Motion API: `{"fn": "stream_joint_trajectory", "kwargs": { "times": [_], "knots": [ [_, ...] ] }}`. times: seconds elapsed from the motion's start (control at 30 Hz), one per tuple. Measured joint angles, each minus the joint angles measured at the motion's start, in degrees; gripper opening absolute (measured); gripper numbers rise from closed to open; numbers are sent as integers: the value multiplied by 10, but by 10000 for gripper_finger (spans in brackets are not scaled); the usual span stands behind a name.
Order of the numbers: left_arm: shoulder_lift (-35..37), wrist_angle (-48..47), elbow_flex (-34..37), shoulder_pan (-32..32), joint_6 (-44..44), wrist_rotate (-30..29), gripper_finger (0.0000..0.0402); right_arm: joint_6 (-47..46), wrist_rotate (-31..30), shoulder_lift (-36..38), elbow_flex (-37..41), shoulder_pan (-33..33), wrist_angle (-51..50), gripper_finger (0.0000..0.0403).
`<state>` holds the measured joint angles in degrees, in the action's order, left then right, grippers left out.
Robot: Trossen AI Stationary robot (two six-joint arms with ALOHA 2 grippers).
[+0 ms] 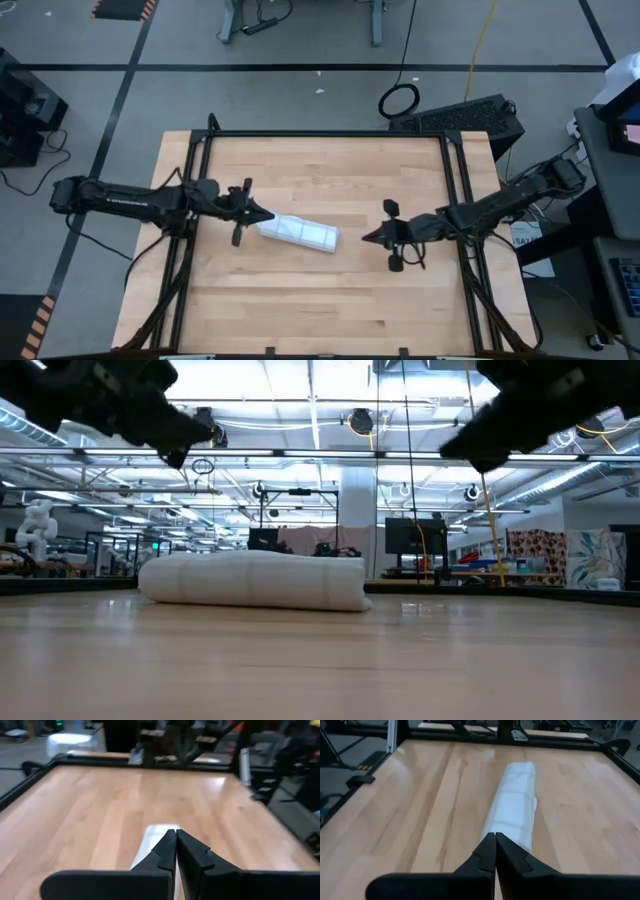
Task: Roll towel
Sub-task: Return to Home Position
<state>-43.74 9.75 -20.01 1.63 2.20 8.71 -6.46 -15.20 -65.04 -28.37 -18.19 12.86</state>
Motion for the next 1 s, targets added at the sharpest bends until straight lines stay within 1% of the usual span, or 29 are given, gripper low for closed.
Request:
{"fn": "stream_joint_trajectory", "kwargs": {
  "times": [0.13, 0.23, 0.33, 0.4, 0.5, 0.63, 0.8, 1.0],
  "knots": [
    [5, 6, 39, -36, 24, -81, 15, -2, -33, 26, 51, -14, 17, 0],
    [4, 33, 71, -70, 51, -138, 15, 2, -54, 30, 92, -19, 62, 0],
    [5, 59, 93, -107, 64, -188, 15, 25, -23, 30, 134, -25, 111, 0],
    [5, 63, 101, -134, 65, -211, 15, 36, 0, 30, 162, -25, 152, 0],
    [5, 77, 111, -165, 47, -227, 15, 45, 32, 35, 204, -25, 224, 0],
    [5, 149, 145, -184, 12, -228, 15, 37, 33, 48, 245, -25, 278, 0],
    [6, 228, 194, -183, 20, -230, 15, 31, 20, 62, 272, -24, 293, 0],
    [10, 220, 196, -183, 20, -230, 15, 44, 19, 70, 276, -25, 289, 0]
  ]
}}
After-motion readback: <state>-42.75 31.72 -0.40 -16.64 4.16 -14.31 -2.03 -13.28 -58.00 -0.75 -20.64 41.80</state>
